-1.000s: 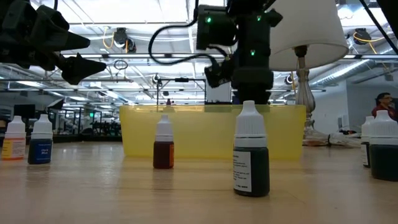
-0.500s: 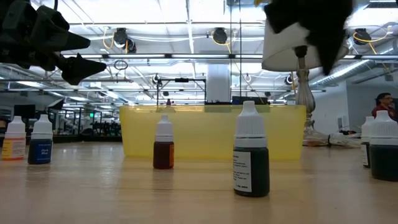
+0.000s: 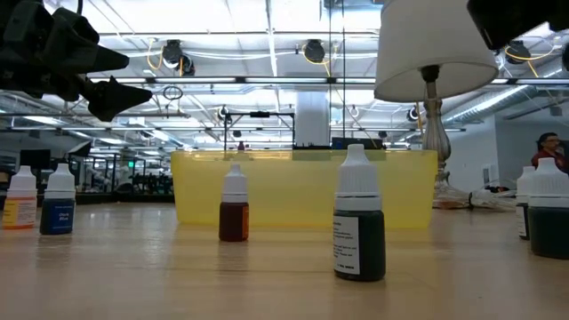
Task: Pick & Place food coloring
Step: Put the small yellow food coloring bottle into the yellow container
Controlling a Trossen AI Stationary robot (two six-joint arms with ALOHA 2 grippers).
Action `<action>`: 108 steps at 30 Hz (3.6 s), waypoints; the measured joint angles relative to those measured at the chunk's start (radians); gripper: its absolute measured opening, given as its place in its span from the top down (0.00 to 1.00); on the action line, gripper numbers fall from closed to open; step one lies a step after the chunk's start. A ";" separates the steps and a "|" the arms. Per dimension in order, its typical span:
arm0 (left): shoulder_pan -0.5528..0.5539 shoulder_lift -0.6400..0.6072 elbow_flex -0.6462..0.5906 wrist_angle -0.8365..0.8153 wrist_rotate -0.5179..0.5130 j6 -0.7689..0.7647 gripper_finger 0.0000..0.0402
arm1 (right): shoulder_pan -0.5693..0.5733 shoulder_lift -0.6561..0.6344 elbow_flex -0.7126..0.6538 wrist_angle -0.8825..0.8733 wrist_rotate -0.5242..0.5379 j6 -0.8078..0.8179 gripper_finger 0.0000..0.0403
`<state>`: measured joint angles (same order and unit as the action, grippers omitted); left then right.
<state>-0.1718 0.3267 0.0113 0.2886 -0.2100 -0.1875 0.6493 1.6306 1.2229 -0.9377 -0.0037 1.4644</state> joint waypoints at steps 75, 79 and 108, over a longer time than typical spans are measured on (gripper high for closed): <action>0.000 0.000 0.000 0.000 0.000 0.000 0.06 | 0.031 0.010 -0.203 0.294 -0.004 0.014 0.58; 0.000 0.000 0.000 0.000 0.000 0.000 0.06 | 0.031 0.016 -0.203 0.292 -0.024 0.016 0.58; 0.000 0.000 0.000 0.000 0.000 0.000 0.06 | 0.031 0.016 -0.203 0.272 -0.025 0.022 0.58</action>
<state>-0.1718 0.3269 0.0111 0.2886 -0.2104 -0.1875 0.6804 1.6463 1.0195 -0.6655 -0.0292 1.4868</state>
